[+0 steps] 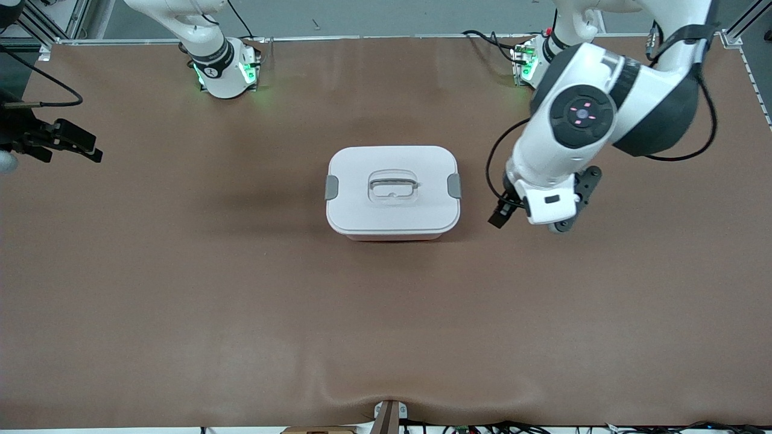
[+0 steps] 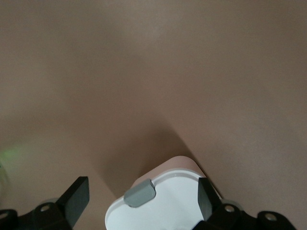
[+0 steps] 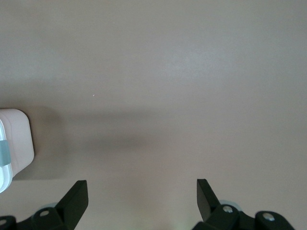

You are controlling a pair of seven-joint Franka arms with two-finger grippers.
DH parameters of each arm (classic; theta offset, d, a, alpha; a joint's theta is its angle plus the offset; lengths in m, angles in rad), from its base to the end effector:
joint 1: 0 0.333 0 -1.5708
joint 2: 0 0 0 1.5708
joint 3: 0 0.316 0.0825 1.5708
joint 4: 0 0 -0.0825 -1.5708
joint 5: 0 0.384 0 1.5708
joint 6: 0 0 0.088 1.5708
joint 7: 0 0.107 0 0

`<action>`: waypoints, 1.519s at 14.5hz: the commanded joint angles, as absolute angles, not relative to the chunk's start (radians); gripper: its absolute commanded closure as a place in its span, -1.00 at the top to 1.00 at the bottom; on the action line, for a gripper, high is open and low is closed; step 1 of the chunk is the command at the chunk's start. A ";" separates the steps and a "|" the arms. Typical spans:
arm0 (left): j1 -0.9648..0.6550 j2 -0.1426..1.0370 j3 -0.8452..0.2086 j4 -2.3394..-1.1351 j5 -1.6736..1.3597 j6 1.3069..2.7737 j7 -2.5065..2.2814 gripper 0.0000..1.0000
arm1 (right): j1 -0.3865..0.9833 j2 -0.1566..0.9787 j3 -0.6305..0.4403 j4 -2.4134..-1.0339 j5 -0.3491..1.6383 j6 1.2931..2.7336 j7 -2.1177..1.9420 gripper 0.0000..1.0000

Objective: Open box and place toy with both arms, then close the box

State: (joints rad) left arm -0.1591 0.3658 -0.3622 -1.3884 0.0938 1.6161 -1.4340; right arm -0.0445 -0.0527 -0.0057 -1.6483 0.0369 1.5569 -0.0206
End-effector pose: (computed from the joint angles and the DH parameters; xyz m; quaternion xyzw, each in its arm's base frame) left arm 0.5871 -0.2842 0.5037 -0.8949 -0.4421 0.0465 0.0379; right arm 0.5350 -0.0230 0.6156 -0.9995 0.0149 0.0187 0.0193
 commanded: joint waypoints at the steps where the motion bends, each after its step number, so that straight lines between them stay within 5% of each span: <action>1: -0.063 0.321 -0.402 -1.397 0.083 1.603 -1.278 1.00 | -0.038 -0.049 -0.008 -1.637 0.038 1.548 -0.006 1.00; 13: -0.005 0.206 -0.180 -1.399 0.080 1.580 -0.298 1.00 | -0.035 -0.043 -0.008 -1.634 0.035 1.562 -0.006 1.00; 22: -0.021 0.051 -0.058 -1.460 0.012 1.470 -0.186 1.00 | -0.058 -0.038 -0.012 -1.591 0.025 1.546 -0.014 1.00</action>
State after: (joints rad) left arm -0.0101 0.1203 -0.0802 -1.3950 0.0306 1.4740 -0.2334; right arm -0.0527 -0.0447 -0.0210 -1.6165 0.0349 1.5610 -0.0204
